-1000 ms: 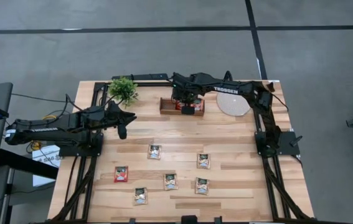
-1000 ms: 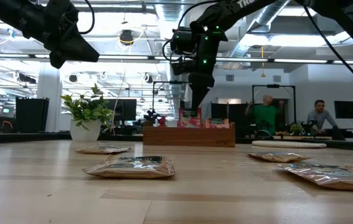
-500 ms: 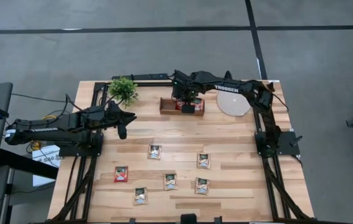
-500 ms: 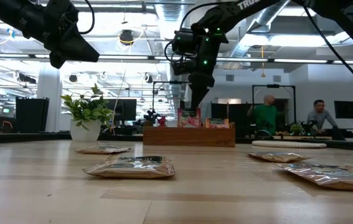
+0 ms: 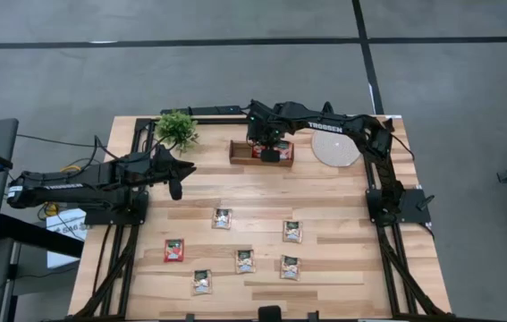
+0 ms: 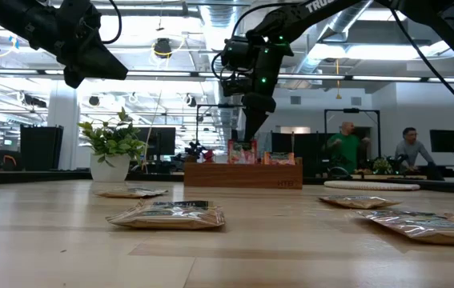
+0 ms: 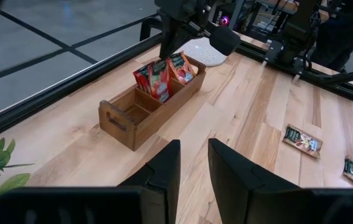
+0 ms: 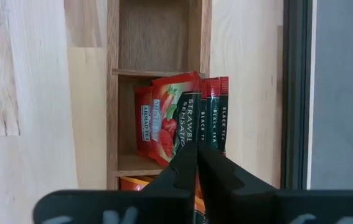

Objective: Pick & Place Tea
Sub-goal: Put the red tea bag into the middle section of the wooden organizer

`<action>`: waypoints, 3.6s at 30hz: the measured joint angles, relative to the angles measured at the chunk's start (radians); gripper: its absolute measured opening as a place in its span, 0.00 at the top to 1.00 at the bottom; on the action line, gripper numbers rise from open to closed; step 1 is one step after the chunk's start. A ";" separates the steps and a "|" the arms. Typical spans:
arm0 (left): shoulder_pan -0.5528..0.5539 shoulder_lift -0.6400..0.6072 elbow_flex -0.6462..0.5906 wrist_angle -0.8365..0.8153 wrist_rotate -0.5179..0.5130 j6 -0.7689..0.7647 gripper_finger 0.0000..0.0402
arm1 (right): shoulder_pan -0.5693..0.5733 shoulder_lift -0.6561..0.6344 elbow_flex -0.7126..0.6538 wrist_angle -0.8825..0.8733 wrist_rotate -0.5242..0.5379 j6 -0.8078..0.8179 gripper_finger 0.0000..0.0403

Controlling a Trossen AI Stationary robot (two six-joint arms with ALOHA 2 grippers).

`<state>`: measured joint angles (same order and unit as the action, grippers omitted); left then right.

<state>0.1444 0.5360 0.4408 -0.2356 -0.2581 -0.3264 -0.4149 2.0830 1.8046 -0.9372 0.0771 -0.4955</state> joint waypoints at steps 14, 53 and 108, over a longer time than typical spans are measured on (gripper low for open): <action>0.000 0.000 0.000 0.000 0.000 0.000 0.82 | 0.006 0.000 0.000 -0.003 0.001 0.069 0.81; -0.118 0.039 0.000 -0.107 0.306 -0.298 0.82 | 0.365 -0.889 -0.774 0.138 -0.346 0.692 0.99; -0.573 0.873 0.289 -0.529 0.382 -0.404 0.70 | 0.513 -1.244 -1.194 0.572 -0.128 0.958 0.99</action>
<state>-0.4284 1.4095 0.7296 -0.7646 0.1241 -0.7303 0.0986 0.8394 0.6102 -0.3649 -0.0509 0.4630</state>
